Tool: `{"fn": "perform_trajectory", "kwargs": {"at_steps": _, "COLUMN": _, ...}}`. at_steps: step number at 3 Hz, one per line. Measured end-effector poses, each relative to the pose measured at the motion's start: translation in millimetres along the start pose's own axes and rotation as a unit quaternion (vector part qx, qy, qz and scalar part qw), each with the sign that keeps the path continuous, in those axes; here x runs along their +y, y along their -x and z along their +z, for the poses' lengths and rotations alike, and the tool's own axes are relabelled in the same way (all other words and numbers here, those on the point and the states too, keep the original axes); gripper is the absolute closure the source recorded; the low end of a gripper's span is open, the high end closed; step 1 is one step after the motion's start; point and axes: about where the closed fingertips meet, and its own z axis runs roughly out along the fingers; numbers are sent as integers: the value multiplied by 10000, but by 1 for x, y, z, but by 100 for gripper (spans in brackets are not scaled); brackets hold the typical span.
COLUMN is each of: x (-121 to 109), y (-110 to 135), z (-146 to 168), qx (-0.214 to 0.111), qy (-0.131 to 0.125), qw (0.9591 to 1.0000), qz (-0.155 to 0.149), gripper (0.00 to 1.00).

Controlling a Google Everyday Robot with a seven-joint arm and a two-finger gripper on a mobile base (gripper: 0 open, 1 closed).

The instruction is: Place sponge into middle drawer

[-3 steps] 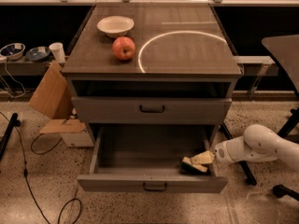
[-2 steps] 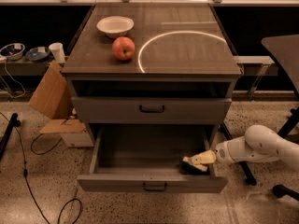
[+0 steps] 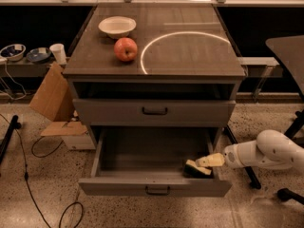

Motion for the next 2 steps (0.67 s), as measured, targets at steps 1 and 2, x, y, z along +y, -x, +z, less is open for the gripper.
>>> {"fn": "perform_trajectory", "kwargs": {"at_steps": 1, "x": 1, "y": 3, "z": -14, "qx": -246, "qy": 3, "qw": 9997, "qz": -83, "gripper": 0}}
{"fn": "perform_trajectory", "kwargs": {"at_steps": 2, "x": 1, "y": 3, "z": -14, "qx": -246, "qy": 3, "qw": 9997, "qz": -83, "gripper": 0}}
